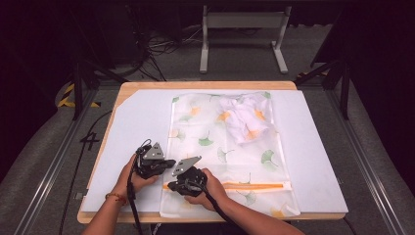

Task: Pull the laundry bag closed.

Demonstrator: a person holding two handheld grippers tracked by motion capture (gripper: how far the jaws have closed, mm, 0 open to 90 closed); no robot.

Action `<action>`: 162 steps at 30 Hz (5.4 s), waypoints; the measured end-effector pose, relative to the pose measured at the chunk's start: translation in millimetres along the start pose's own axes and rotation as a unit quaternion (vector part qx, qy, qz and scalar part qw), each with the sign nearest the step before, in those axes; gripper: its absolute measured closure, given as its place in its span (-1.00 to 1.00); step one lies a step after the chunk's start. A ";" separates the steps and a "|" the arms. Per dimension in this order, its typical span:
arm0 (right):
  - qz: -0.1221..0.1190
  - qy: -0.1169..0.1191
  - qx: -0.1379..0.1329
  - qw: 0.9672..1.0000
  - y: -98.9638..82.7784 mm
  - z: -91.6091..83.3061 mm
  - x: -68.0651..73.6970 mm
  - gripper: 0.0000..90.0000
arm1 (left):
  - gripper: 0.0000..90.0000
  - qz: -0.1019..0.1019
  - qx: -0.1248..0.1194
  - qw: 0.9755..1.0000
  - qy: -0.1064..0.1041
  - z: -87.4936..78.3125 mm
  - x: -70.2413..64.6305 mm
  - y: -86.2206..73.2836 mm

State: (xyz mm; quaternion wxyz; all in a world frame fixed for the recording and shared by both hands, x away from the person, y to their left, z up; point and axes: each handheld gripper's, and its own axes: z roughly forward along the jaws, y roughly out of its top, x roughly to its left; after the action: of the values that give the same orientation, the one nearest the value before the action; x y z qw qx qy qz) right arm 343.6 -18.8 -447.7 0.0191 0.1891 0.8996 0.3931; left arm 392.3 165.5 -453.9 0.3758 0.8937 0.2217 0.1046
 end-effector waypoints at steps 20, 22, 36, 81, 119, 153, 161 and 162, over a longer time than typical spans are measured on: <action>-0.017 0.018 -0.006 1.000 2.1 -8.4 -2.9 1.00 | 1.00 -0.007 -0.002 1.000 0.015 -3.3 2.5 -3.1; -0.019 0.016 -0.006 1.000 1.9 -6.1 -3.2 1.00 | 1.00 -0.009 0.000 1.000 0.016 -4.4 1.2 -2.7; -0.017 0.012 -0.002 1.000 -1.7 -6.4 -4.0 1.00 | 1.00 0.014 0.024 0.999 -0.017 -21.7 -32.3 -12.8; -0.010 0.014 -0.002 1.000 7.0 -7.3 -5.1 1.00 | 1.00 0.033 0.017 0.999 0.001 -21.6 -36.9 -18.0; -0.019 -0.006 0.007 1.000 -2.9 -17.2 -3.7 1.00 | 1.00 0.020 0.005 1.000 -0.019 -21.6 -30.9 -21.3; 0.012 0.010 0.002 1.000 10.3 -8.7 -3.1 0.99 | 1.00 0.033 0.010 0.999 -0.010 -21.9 -33.2 -20.6; 0.021 0.008 -0.001 1.000 9.4 -0.7 -2.9 0.98 | 1.00 0.027 0.005 1.000 -0.014 -21.6 -32.5 -21.5; 0.024 0.005 -0.001 1.000 8.6 0.4 -2.7 0.99 | 1.00 0.026 0.005 1.000 -0.014 -21.6 -32.5 -21.5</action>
State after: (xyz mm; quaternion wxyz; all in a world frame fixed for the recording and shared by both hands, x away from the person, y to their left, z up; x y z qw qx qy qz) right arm 348.9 -14.1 -442.1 0.0055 0.2084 0.8945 0.3954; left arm 349.2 176.9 -454.9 0.3715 0.9025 0.1933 0.1005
